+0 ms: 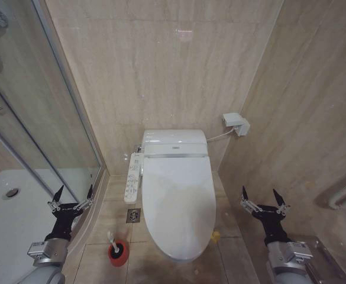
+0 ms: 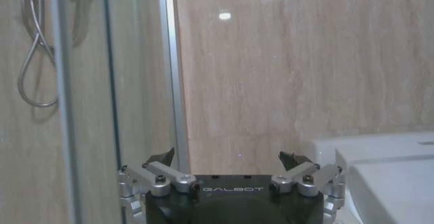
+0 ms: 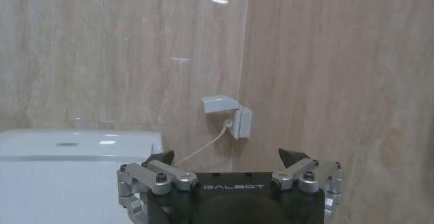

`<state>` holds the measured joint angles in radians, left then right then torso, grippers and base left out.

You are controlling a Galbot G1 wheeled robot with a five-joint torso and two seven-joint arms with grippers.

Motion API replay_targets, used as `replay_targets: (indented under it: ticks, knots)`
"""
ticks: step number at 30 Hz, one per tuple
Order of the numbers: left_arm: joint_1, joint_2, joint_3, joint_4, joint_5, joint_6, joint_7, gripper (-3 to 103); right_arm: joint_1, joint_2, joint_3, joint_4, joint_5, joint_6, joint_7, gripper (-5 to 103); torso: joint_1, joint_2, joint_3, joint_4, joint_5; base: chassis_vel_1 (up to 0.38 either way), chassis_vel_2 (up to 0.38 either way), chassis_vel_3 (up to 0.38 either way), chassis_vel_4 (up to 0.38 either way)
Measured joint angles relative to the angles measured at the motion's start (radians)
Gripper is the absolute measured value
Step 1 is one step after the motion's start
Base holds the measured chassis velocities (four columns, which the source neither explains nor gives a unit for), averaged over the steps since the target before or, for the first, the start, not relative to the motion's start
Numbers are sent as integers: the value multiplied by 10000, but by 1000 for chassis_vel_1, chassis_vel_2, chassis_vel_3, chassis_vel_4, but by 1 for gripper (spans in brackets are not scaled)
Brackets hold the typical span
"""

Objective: Open the toilet lid, clean the toilet bowl with a toilet brush, close the toilet lid, and flush.

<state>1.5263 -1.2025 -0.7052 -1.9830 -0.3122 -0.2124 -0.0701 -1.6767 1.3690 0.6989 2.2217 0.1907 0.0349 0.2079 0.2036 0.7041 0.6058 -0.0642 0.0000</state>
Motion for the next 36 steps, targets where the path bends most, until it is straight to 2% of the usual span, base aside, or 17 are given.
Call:
replay_targets:
  ticks: [6,10,11,16,17,18,22,36]
  knots:
    - [8,0,-1,0,0,0,-1,100,-2,0,0,0,0,0,0,100,-10,3,-5,4,1,177,-169,-178,210]
    - [4,0,0,0,0,0,-1,100,-5,0,0,0,0,0,0,100,-9,3,-4,-2,6,240,-249,-254,240]
    - [7,0,-1,0,0,0,-2,100,-4,0,0,1,0,0,0,100,-10,5,-5,-1,-5,250,-267,-262,260]
    - [10,0,-1,0,0,0,-1,100,-4,0,0,1,0,0,0,100,-12,5,-5,6,0,266,-237,-253,259]
    - [9,0,0,0,0,0,0,100,-10,0,0,0,0,0,2,100,-17,10,-9,-5,0,177,-199,-154,162]
    - [10,0,0,0,0,0,1,100,-10,1,0,0,0,0,1,100,-18,10,-9,-3,3,119,-156,-154,162]
    - [9,-1,-1,0,0,0,-1,100,-6,0,0,1,0,0,1,100,-15,9,-6,5,-1,68,-90,-68,89]
    - [1,0,0,0,0,0,-1,100,-1,0,0,1,0,0,0,100,-6,2,-3,1,0,40,-40,-41,36]
